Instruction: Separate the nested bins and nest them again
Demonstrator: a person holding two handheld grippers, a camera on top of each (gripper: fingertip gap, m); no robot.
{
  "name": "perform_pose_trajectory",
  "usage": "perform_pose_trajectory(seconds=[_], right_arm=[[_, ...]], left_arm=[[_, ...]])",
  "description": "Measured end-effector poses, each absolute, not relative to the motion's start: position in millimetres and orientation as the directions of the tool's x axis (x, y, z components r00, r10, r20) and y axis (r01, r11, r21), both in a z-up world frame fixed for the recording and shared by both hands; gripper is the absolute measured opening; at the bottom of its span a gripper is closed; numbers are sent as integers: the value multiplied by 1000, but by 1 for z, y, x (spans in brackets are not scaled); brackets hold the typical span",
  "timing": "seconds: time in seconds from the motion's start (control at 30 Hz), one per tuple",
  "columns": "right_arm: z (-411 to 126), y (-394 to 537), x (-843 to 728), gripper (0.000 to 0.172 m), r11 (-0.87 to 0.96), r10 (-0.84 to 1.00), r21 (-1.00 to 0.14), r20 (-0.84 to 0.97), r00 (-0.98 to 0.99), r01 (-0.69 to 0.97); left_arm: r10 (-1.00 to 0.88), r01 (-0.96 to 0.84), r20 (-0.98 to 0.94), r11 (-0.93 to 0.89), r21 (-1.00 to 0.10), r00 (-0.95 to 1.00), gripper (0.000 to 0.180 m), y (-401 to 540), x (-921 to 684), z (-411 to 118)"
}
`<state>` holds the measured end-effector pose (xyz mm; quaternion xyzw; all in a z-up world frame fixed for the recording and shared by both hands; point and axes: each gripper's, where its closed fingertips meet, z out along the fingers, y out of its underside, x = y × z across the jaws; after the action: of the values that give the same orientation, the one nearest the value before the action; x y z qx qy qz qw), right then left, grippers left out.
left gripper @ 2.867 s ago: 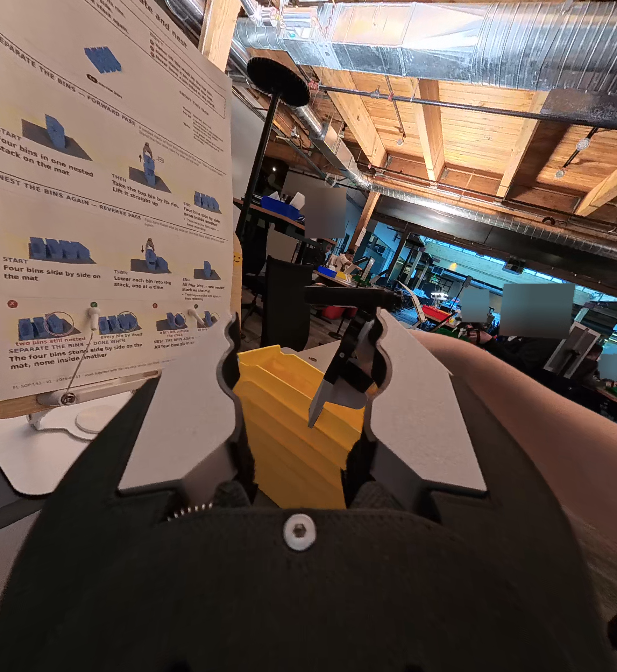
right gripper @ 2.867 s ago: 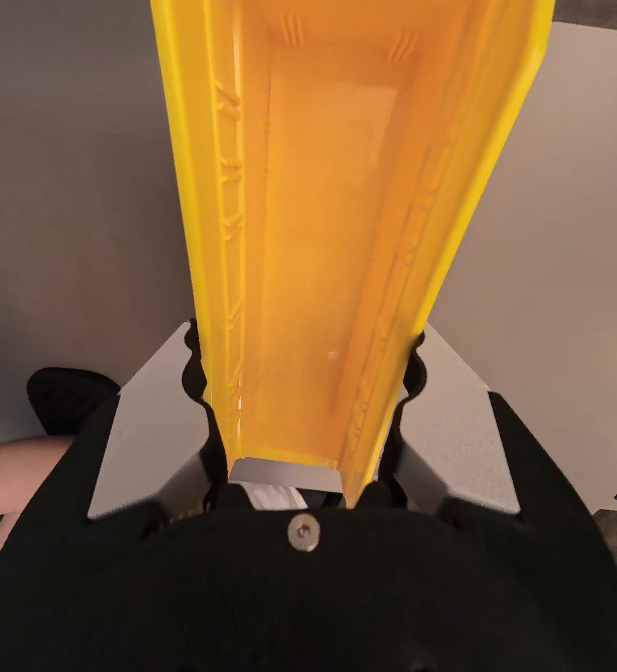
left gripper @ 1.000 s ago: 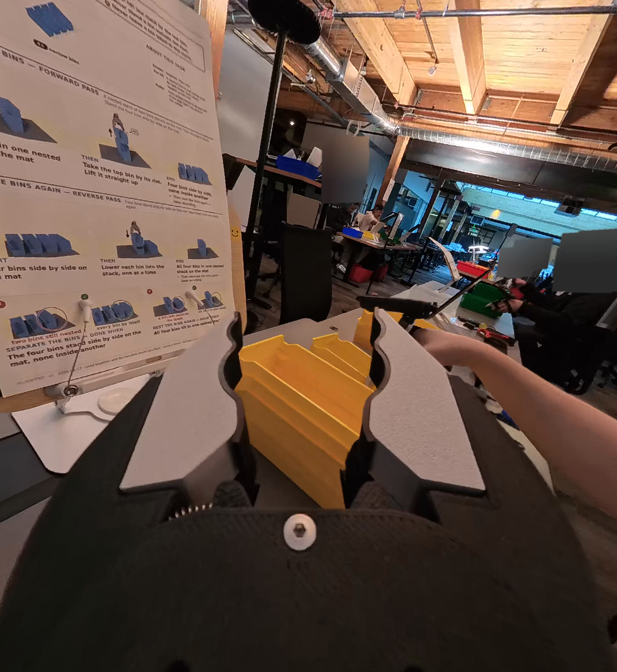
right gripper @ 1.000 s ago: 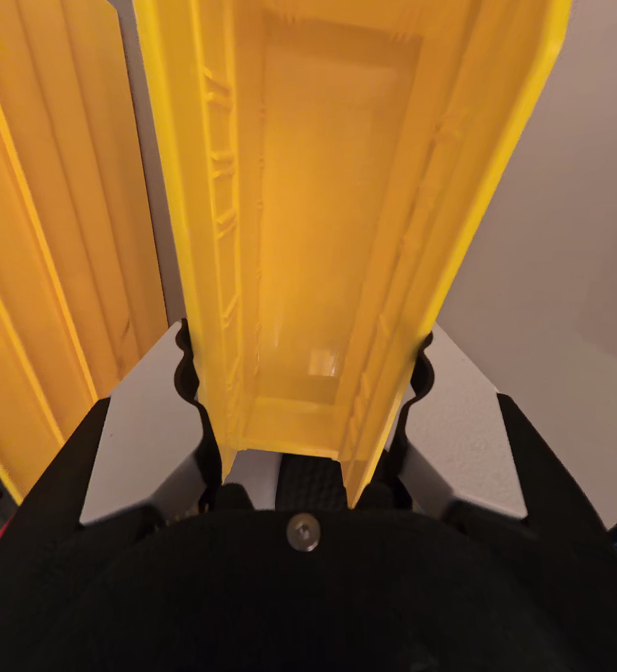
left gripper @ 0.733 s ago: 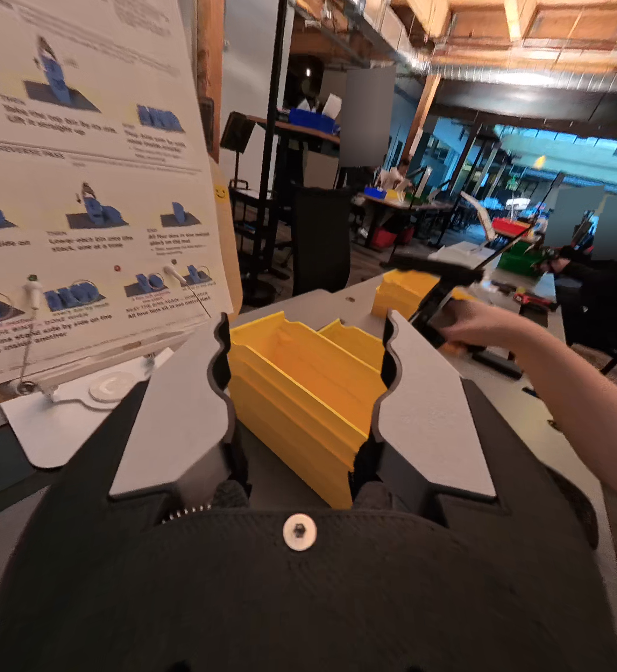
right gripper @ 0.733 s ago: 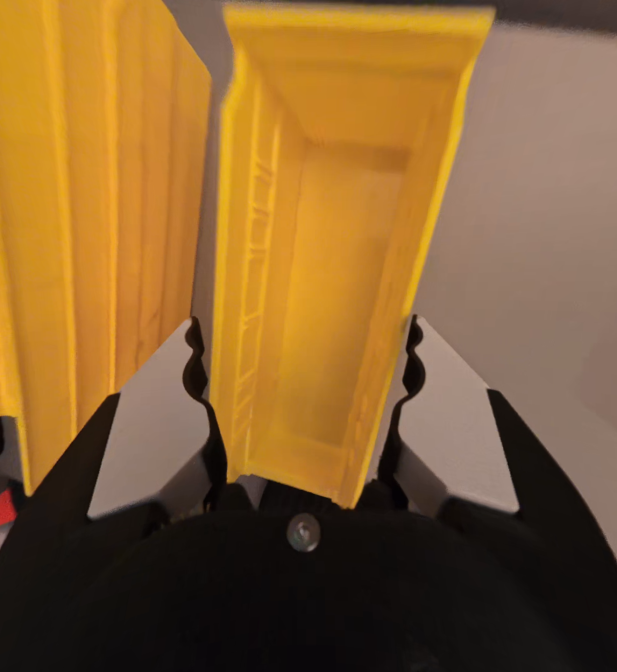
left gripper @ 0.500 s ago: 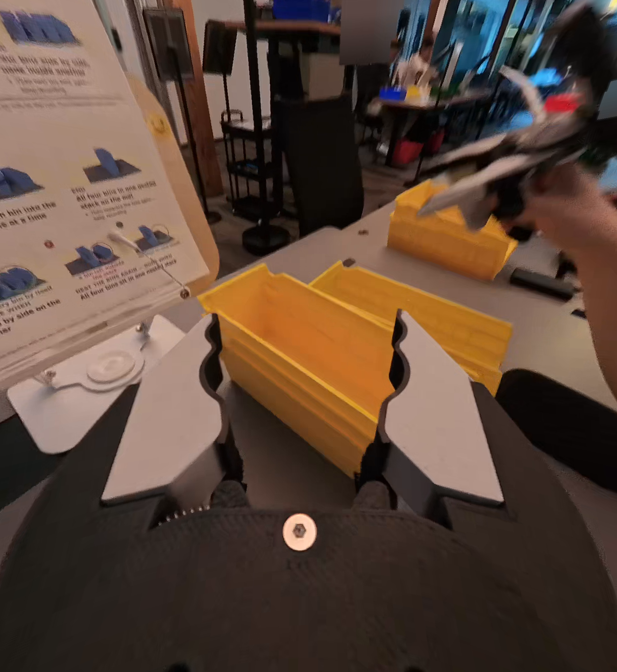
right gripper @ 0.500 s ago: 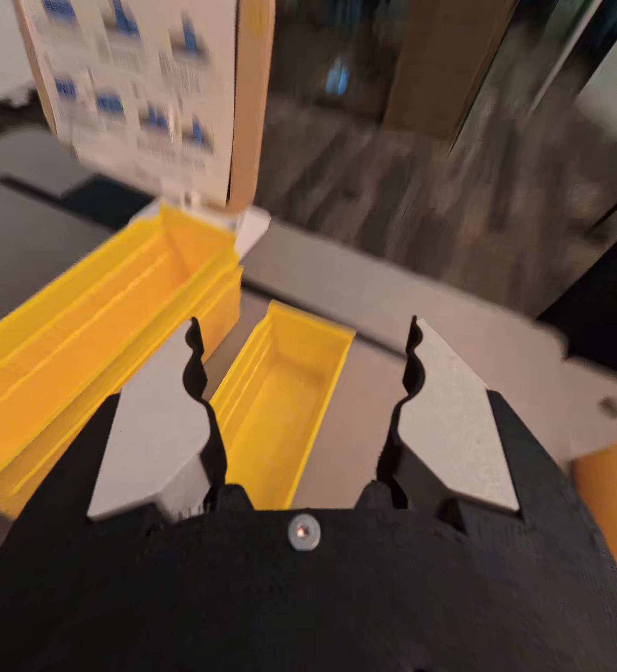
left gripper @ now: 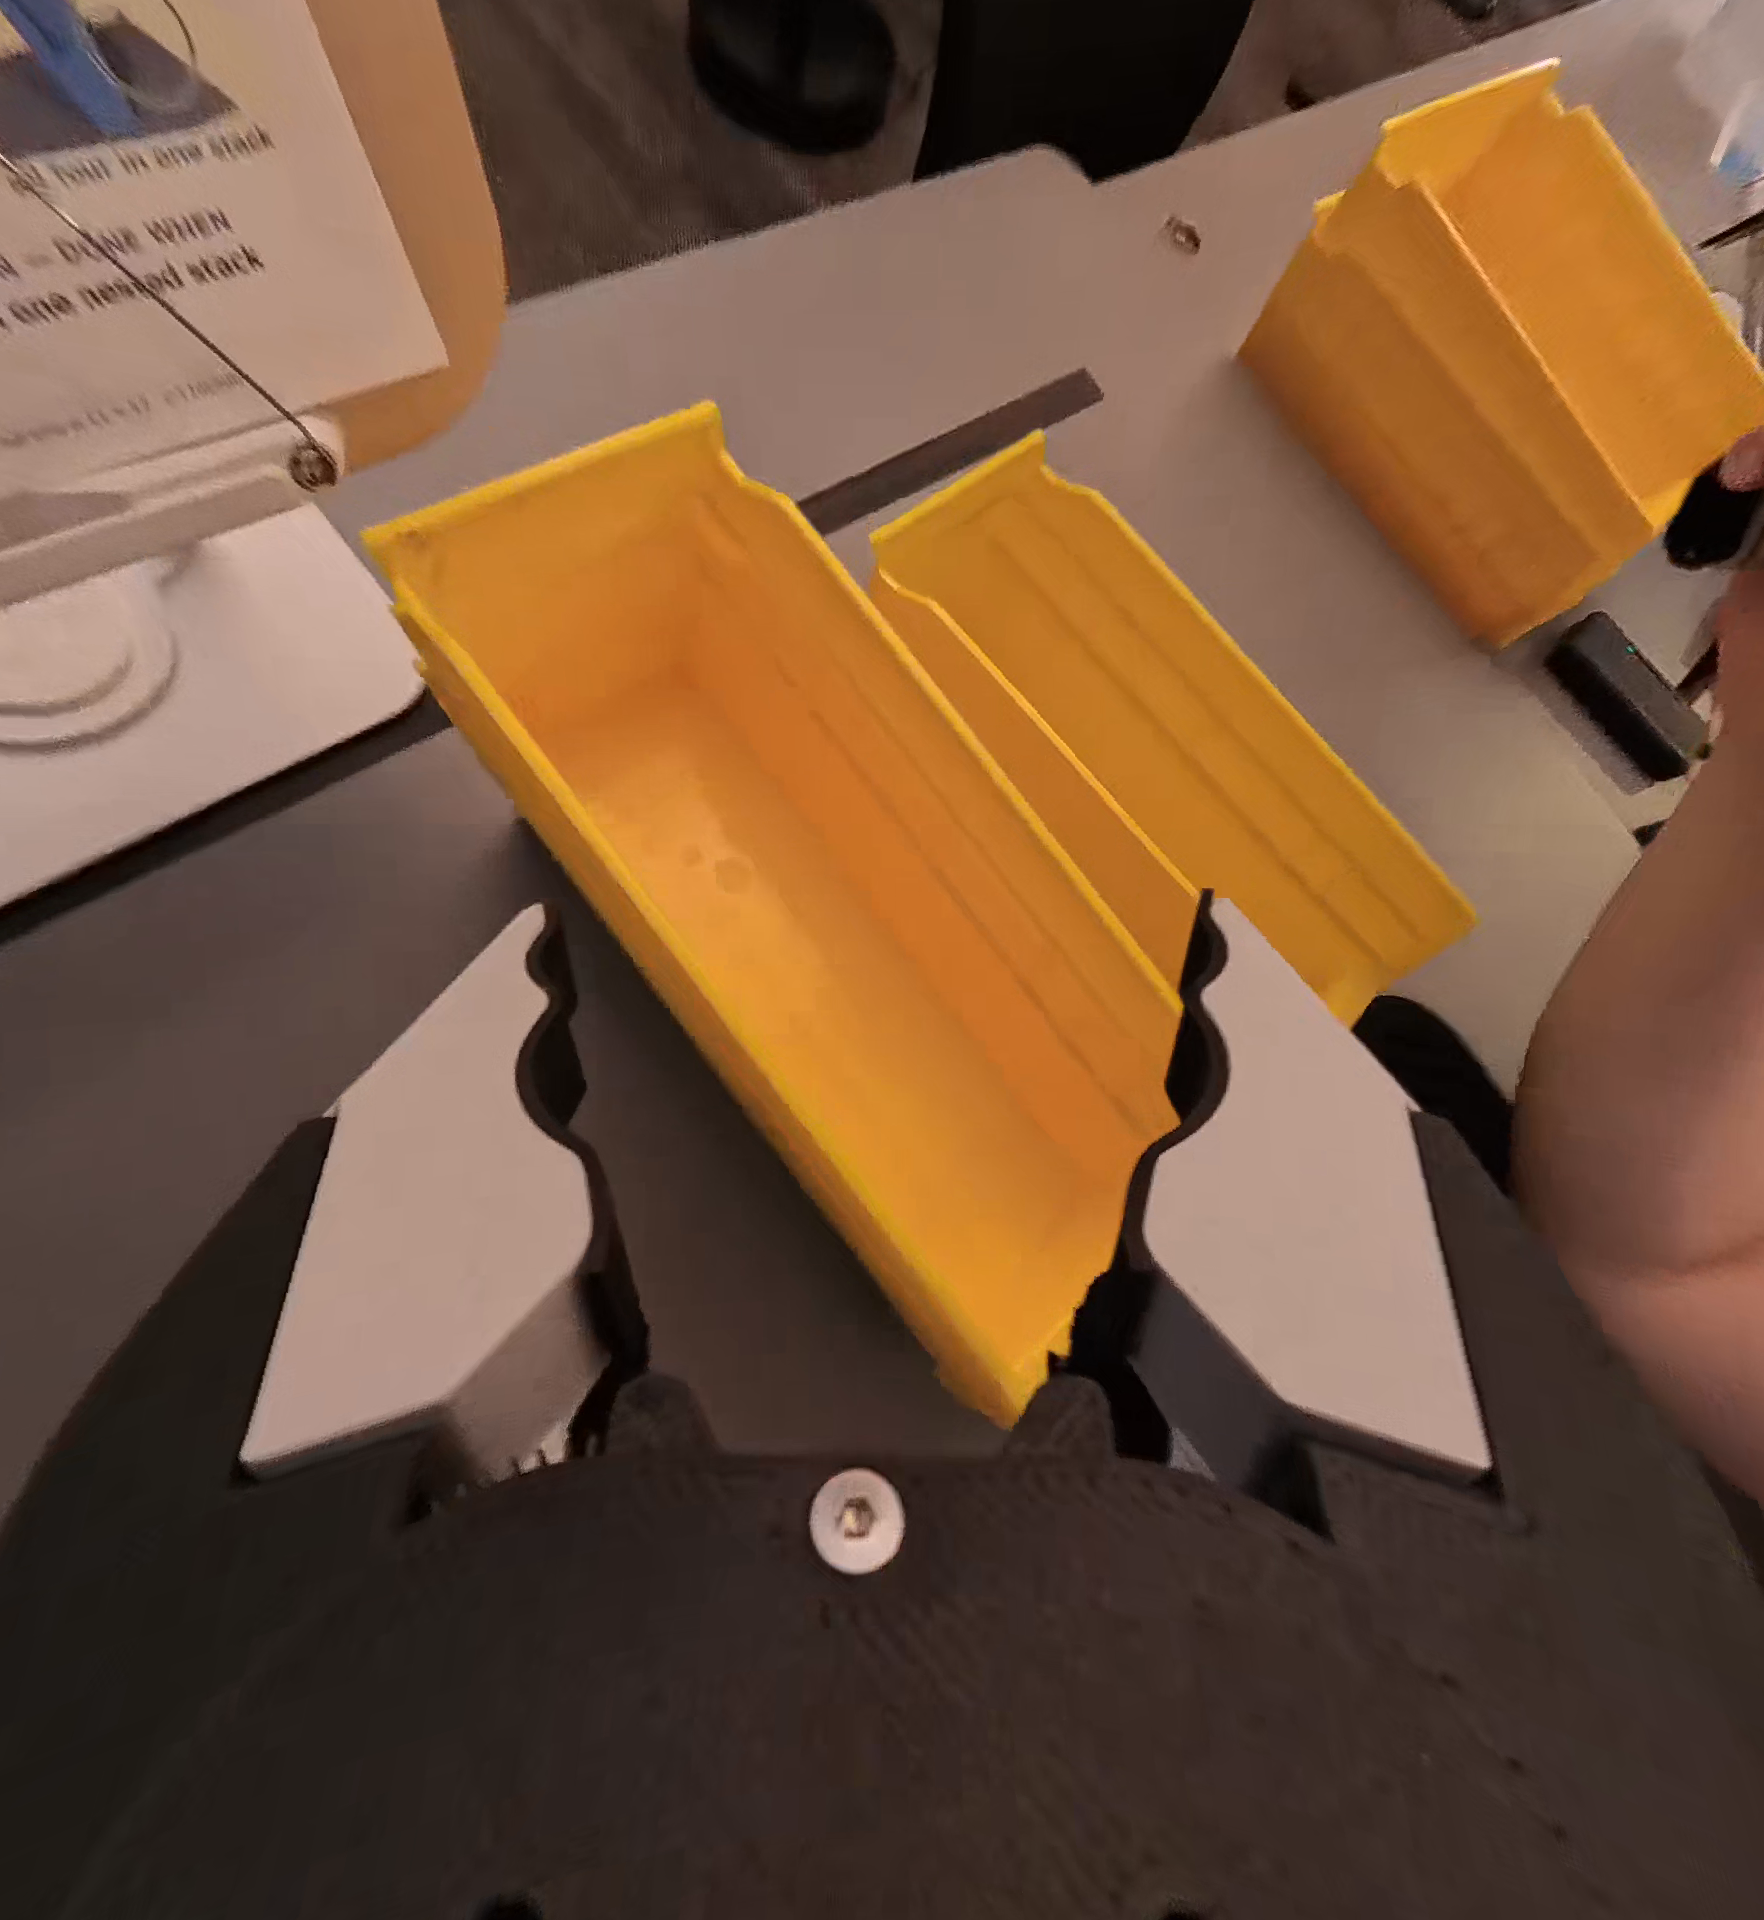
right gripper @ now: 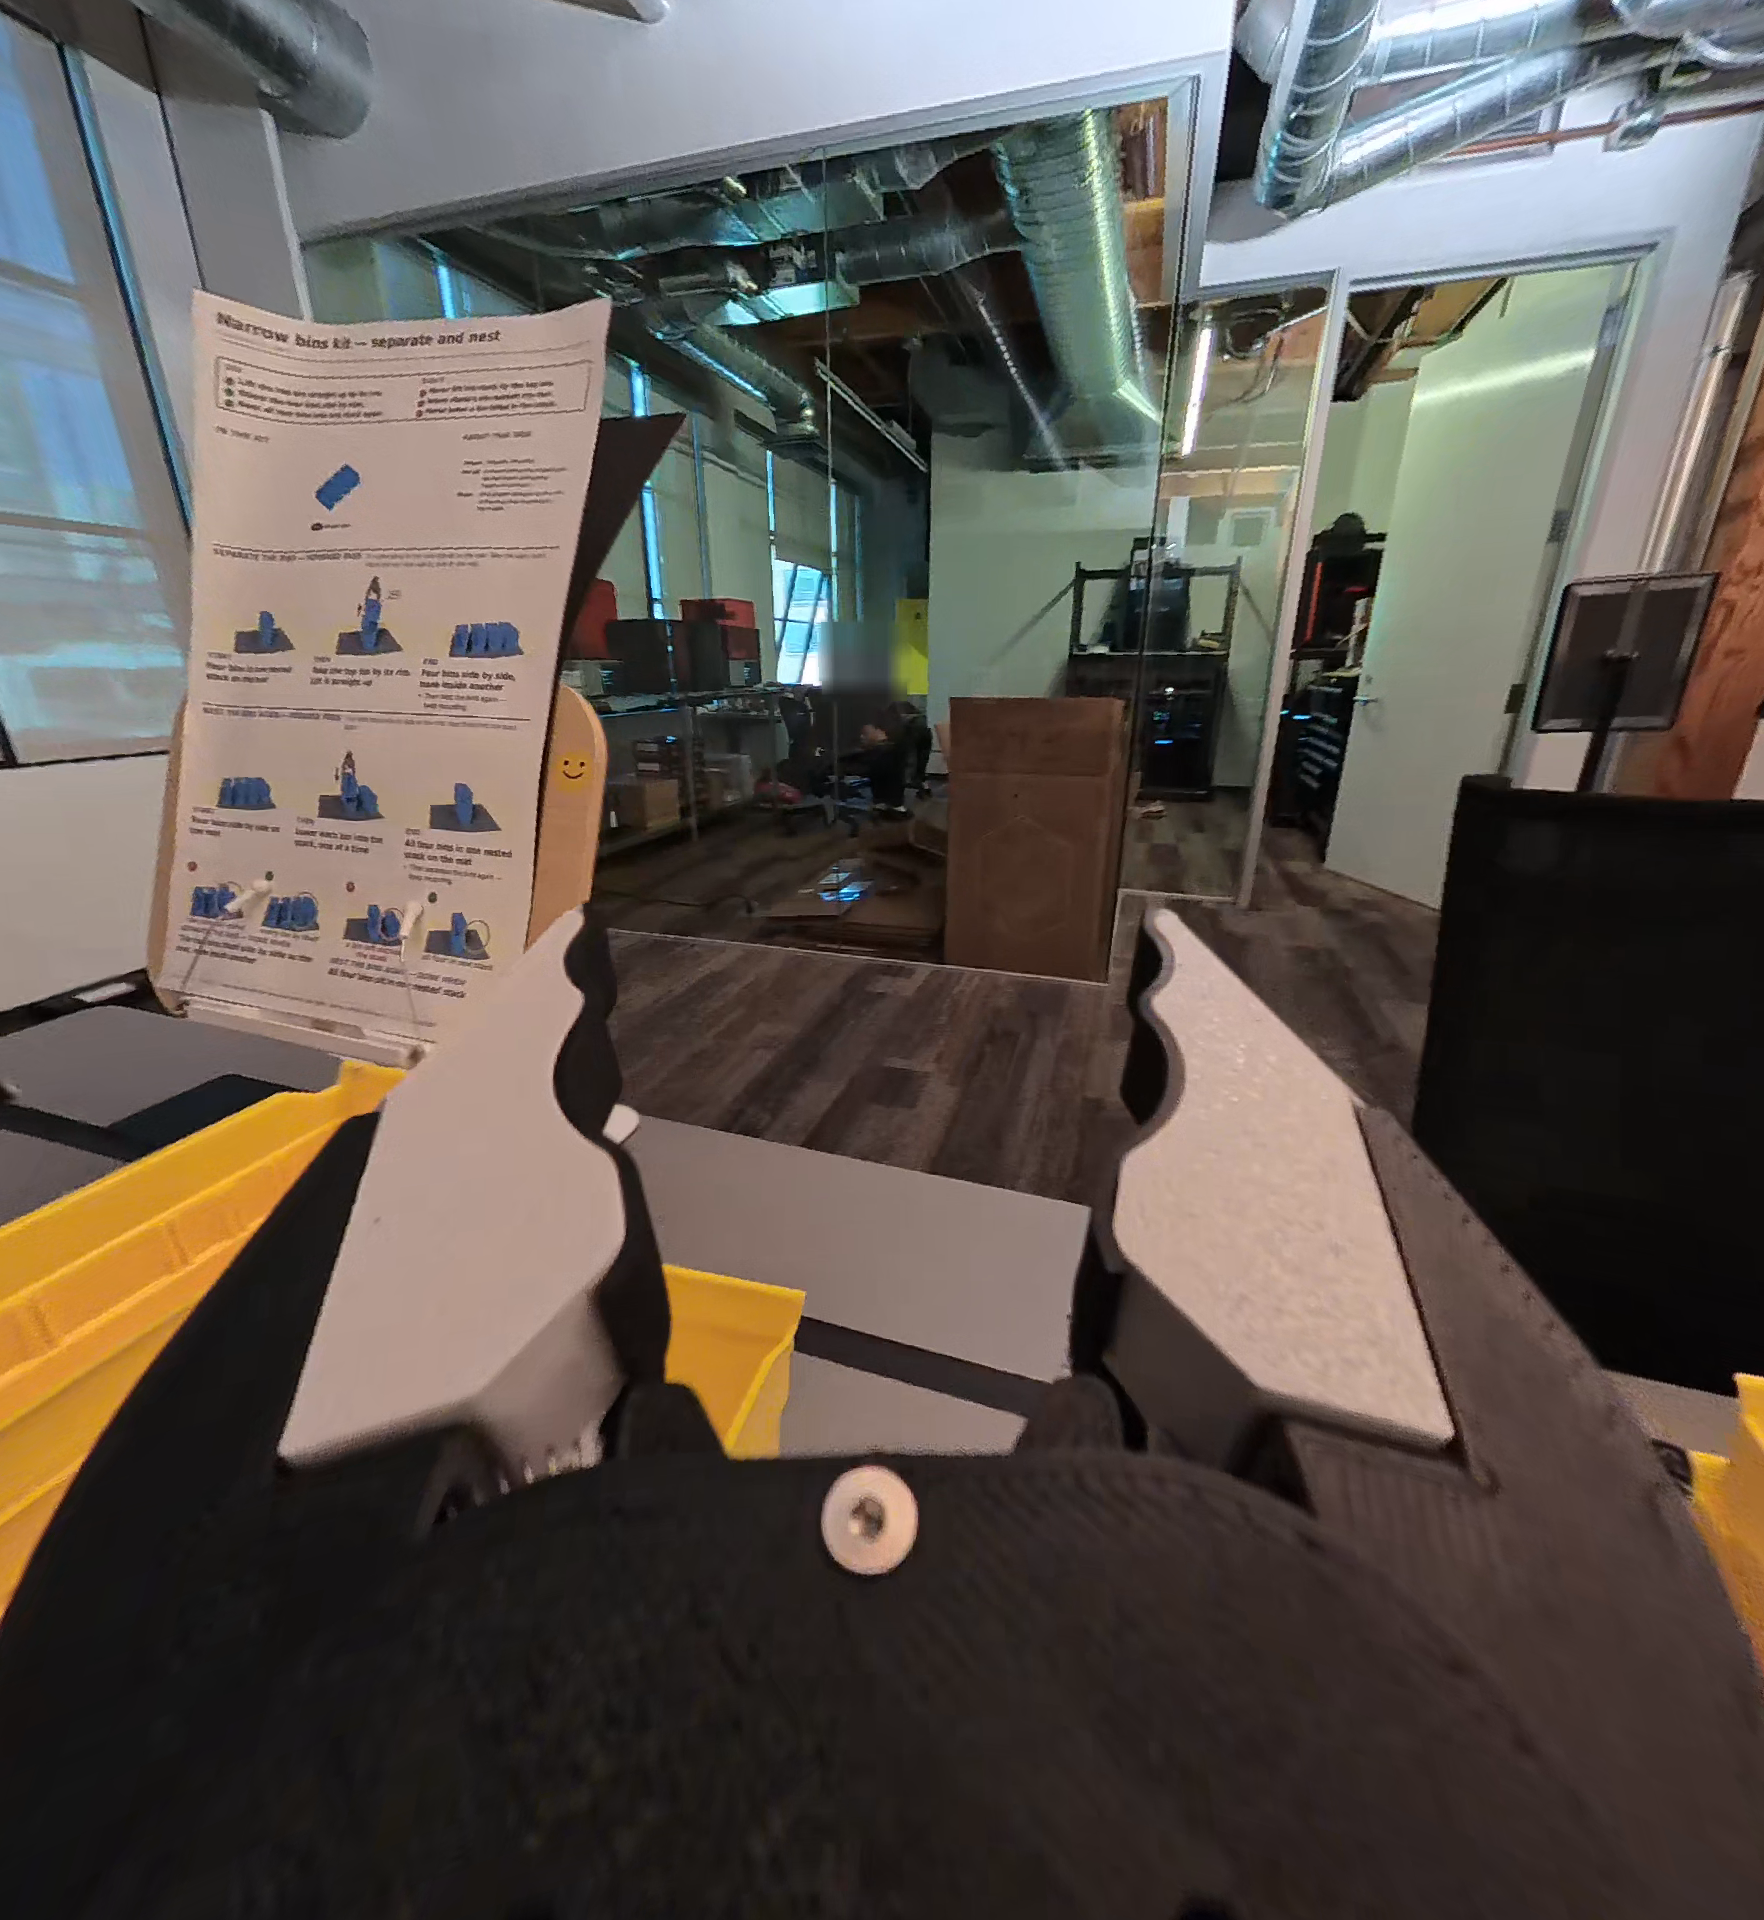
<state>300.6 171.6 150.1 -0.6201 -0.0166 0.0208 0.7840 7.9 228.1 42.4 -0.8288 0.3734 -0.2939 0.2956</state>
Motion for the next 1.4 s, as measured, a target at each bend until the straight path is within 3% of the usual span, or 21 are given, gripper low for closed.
perform_pose_trajectory(seconds=[0.23, 0.3, 0.63, 0.87, 1.0, 1.2, 1.4], right_arm=[[152, 173, 287, 100, 244, 125, -968, -30, 992, -60], [150, 174, 285, 100, 237, 141, -969, -41, 989, -74], [146, 171, 295, 100, 224, 170, -961, -126, 977, -163], [138, 178, 292, 100, 183, 202, -963, -161, 966, -199], [136, 180, 287, 99, 170, 243, -959, -183, 953, -227], [138, 175, 298, 97, 188, 258, -941, -229, 939, -281], [141, 171, 300, 96, 206, 285, -922, -263, 921, -328]], left_arm=[[-681, -508, 488, -732, -453, 546, 105, 214, 42, 27], [-678, -543, 425, -735, -407, 599, 108, 217, 40, 18], [-598, -578, 56, -791, -199, 799, 158, 242, 22, -20], [-551, -547, 26, -833, -88, 834, 156, 241, 24, -44], [-544, -541, 7, -836, -92, 839, 135, 242, 31, -46], [-532, -530, 6, -845, -66, 847, 129, 242, 29, -45], [-458, -462, 76, -886, 41, 886, 137, 230, 27, -54]])
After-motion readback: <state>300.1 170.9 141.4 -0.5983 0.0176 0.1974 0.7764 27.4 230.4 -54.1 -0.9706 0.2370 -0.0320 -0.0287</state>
